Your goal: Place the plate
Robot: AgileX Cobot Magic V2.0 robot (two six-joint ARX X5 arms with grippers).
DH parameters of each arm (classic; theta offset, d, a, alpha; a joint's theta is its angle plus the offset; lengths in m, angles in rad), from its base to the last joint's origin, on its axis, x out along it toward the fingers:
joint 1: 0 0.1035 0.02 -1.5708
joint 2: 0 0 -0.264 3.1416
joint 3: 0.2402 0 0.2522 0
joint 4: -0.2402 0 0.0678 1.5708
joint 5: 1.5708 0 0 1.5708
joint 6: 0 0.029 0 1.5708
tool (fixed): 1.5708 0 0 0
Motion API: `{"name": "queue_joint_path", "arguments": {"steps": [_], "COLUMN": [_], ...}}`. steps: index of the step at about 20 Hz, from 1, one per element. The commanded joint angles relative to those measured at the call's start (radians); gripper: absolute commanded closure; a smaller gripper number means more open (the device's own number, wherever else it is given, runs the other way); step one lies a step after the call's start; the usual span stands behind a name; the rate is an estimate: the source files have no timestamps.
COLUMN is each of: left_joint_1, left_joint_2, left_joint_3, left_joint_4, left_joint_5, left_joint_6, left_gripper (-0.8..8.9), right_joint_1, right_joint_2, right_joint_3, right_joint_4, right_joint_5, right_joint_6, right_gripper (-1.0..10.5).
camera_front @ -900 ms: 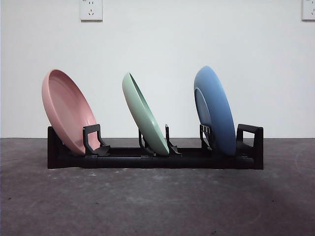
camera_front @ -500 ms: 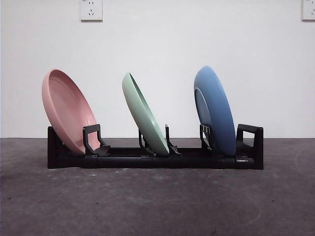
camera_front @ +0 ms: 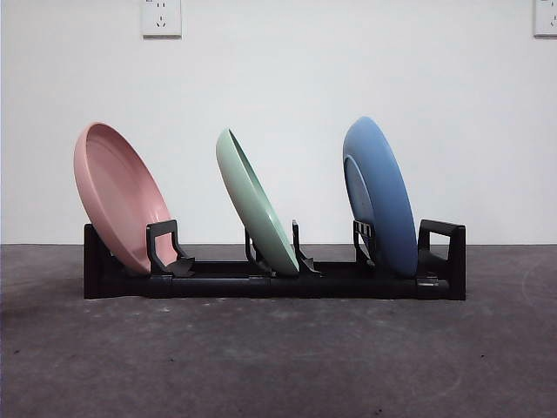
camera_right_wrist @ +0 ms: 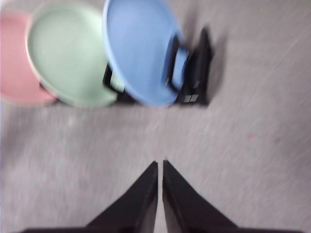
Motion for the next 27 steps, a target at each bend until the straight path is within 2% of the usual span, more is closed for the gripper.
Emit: {"name": "queue_joint_path", "arguments": {"steps": [1, 2, 3, 4, 5, 9, 12, 15, 20, 27], "left_joint_1": [-0.016, -0.021, -0.026, -0.029, -0.033, -0.041, -0.041, -0.041, -0.041, -0.041], "left_joint_2": [0.086, 0.108, 0.127, 0.137, 0.147, 0.147, 0.147, 0.147, 0.147, 0.147], "left_joint_3": [0.057, 0.068, 0.078, 0.086, 0.093, 0.095, 0.095, 0.095, 0.095, 0.095], "left_joint_4": [-0.023, -0.019, -0.016, -0.016, -0.015, -0.012, -0.009, 0.002, 0.008, 0.037], "left_joint_5": [0.003, 0.003, 0.003, 0.003, 0.003, 0.003, 0.003, 0.003, 0.003, 0.003], "left_joint_6": [0.080, 0.079, 0.079, 0.080, 0.082, 0.084, 0.084, 0.084, 0.084, 0.072], "left_gripper": [7.84, 7.08, 5.40, 4.41, 4.07, 4.08, 4.08, 4.08, 4.08, 4.08], "right_joint_1": [0.050, 0.070, 0.091, 0.106, 0.121, 0.160, 0.174, 0.177, 0.184, 0.191], "right_joint_2": [0.068, 0.090, 0.113, 0.132, 0.155, 0.242, 0.350, 0.515, 0.748, 0.962], "right_joint_3": [0.019, 0.019, 0.019, 0.019, 0.019, 0.060, 0.183, 0.366, 0.610, 0.765], "right_joint_4": [-0.010, -0.009, -0.008, -0.008, -0.008, -0.002, -0.003, -0.038, -0.045, 0.007], "right_joint_5": [-0.010, -0.010, -0.008, -0.008, -0.008, -0.008, -0.011, -0.083, -0.086, -0.086], "right_joint_6": [-0.085, -0.111, -0.114, -0.111, -0.102, -0.042, -0.037, -0.038, -0.032, -0.006], "right_gripper": [9.1, 8.4, 6.6, 5.6, 5.5, 5.6, 5.8, 5.8, 5.8, 5.9]}}
